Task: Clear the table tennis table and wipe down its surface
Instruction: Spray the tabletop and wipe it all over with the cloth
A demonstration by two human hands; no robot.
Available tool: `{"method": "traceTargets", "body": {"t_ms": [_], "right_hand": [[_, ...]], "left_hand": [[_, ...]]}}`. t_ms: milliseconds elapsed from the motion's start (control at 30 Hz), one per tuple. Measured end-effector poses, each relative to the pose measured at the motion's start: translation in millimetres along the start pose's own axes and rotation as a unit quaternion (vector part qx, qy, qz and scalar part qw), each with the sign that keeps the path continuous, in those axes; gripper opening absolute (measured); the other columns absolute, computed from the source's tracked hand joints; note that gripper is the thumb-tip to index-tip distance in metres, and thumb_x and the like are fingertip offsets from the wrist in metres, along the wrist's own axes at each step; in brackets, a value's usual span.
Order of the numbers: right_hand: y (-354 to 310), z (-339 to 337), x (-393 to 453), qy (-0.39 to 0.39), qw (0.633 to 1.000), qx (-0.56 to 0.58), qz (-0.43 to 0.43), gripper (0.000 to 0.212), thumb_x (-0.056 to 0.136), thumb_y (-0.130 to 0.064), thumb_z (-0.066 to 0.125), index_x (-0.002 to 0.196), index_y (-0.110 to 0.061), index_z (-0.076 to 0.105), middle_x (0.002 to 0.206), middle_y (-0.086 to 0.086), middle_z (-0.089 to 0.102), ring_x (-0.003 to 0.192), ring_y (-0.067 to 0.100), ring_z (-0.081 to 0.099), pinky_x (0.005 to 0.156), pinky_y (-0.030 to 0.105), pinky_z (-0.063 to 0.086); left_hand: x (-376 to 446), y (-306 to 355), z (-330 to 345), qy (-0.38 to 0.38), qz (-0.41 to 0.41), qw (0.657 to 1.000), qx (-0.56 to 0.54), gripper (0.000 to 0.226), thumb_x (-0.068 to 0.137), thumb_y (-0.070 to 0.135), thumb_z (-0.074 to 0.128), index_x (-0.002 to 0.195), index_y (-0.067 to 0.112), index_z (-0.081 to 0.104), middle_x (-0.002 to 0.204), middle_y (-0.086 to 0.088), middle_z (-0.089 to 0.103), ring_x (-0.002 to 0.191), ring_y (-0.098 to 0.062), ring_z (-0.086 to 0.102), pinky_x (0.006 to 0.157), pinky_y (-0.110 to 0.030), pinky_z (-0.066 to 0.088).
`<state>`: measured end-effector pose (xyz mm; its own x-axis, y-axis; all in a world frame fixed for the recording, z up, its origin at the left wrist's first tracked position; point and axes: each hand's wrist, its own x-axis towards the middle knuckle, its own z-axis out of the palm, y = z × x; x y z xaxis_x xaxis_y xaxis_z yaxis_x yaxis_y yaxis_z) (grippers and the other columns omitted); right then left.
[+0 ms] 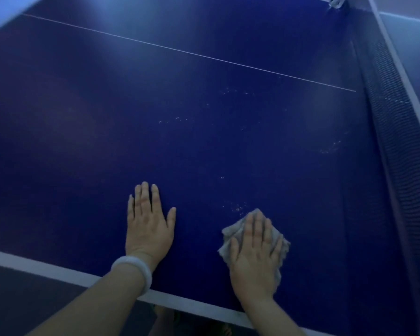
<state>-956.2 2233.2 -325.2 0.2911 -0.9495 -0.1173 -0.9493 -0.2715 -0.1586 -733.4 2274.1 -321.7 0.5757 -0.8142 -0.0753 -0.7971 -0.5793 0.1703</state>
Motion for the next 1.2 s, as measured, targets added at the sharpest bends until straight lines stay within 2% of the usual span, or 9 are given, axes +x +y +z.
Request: {"method": "traceTargets", "body": {"t_ms": [133,200,300,400,700,867,933,1133,1200], "right_hand": [[-13.2,-6.9,68.6,-0.02,0.99,-0.04,-0.133,0.066,0.098,-0.051,0.004,0.155,-0.02,-0.009,0.163,-0.002,-0.016,0.146,0.011,-0.027,0.119,0.05,-0.015],[4.4,-17.6,111.6,-0.035,0.997,-0.008,-0.07,0.064,0.1,-0.053,0.007,0.152,-0.025,-0.018,0.161,-0.007,-0.023,0.133,0.001,-0.044,0.11,0.04,-0.032],[40.9,-30.2,131.4,-0.048,0.995,0.027,0.085,0.066,0.101,-0.052,0.012,0.154,-0.022,-0.014,0.164,-0.005,-0.014,0.146,0.009,-0.022,0.119,0.046,-0.017],[33.7,-22.7,92.7,-0.004,0.994,0.003,0.106,0.067,0.1,-0.052,0.005,0.155,-0.016,-0.01,0.165,0.0,-0.006,0.151,0.016,-0.009,0.122,0.05,-0.001],[-48.6,-12.3,146.6,-0.053,0.966,-0.049,-0.249,0.065,0.101,-0.05,0.011,0.156,-0.023,-0.009,0.163,-0.009,-0.015,0.148,0.009,-0.02,0.122,0.045,-0.009],[18.1,-31.5,183.5,-0.027,0.998,0.022,0.055,0.063,0.103,-0.047,0.015,0.157,-0.02,0.0,0.165,-0.004,-0.006,0.151,0.016,-0.007,0.122,0.05,-0.004],[9.7,-23.0,159.4,0.001,0.995,0.012,0.094,0.064,0.102,-0.047,0.01,0.158,-0.016,0.002,0.165,-0.003,-0.006,0.151,0.016,-0.008,0.122,0.051,-0.004],[-29.9,0.2,72.1,-0.006,0.961,-0.043,-0.273,0.062,0.102,-0.045,0.021,0.157,-0.015,0.015,0.165,0.0,0.007,0.152,0.017,0.005,0.12,0.05,0.009],[2.0,-6.0,82.5,-0.014,0.957,-0.054,-0.284,0.063,0.101,-0.045,0.022,0.157,-0.016,0.017,0.165,-0.003,0.007,0.152,0.014,0.008,0.119,0.049,0.011]], "left_hand": [[1.8,0.2,5.0,0.007,-0.002,1.0,0.021,0.077,0.095,0.055,0.006,0.155,0.006,0.009,0.162,-0.016,0.004,0.151,-0.026,-0.003,0.123,-0.044,0.0],[3.2,-0.9,6.1,0.005,-0.002,1.0,0.022,0.077,0.095,0.055,0.005,0.155,0.006,0.009,0.163,-0.015,0.004,0.151,-0.025,-0.004,0.123,-0.044,0.0],[1.4,-0.5,7.6,0.007,-0.001,1.0,0.021,0.074,0.098,0.053,0.005,0.155,0.006,0.01,0.162,-0.015,0.005,0.151,-0.025,-0.002,0.123,-0.045,0.002],[1.1,-0.1,5.9,0.004,-0.005,1.0,0.015,0.076,0.096,0.054,0.008,0.154,0.005,0.013,0.162,-0.016,0.009,0.151,-0.026,0.001,0.123,-0.046,0.004],[2.7,-0.3,4.1,-0.005,-0.005,1.0,0.026,0.075,0.096,0.053,0.01,0.153,0.005,0.018,0.161,-0.016,0.013,0.151,-0.026,0.004,0.122,-0.047,0.009],[2.3,-1.3,4.3,-0.006,-0.003,1.0,0.023,0.076,0.096,0.054,0.005,0.154,0.006,0.012,0.162,-0.015,0.009,0.151,-0.025,0.001,0.123,-0.045,0.005],[2.1,-0.9,3.9,-0.008,-0.007,1.0,0.022,0.076,0.096,0.054,0.005,0.154,0.006,0.013,0.162,-0.015,0.01,0.151,-0.025,0.001,0.123,-0.046,0.006],[1.8,-0.7,2.8,-0.013,-0.008,1.0,0.026,0.074,0.097,0.051,0.012,0.152,0.003,0.021,0.16,-0.017,0.016,0.15,-0.028,0.01,0.121,-0.048,0.014],[1.4,-0.6,2.1,-0.017,-0.01,1.0,0.022,0.074,0.097,0.051,0.012,0.152,0.003,0.022,0.16,-0.018,0.018,0.15,-0.028,0.011,0.121,-0.049,0.014]]}}
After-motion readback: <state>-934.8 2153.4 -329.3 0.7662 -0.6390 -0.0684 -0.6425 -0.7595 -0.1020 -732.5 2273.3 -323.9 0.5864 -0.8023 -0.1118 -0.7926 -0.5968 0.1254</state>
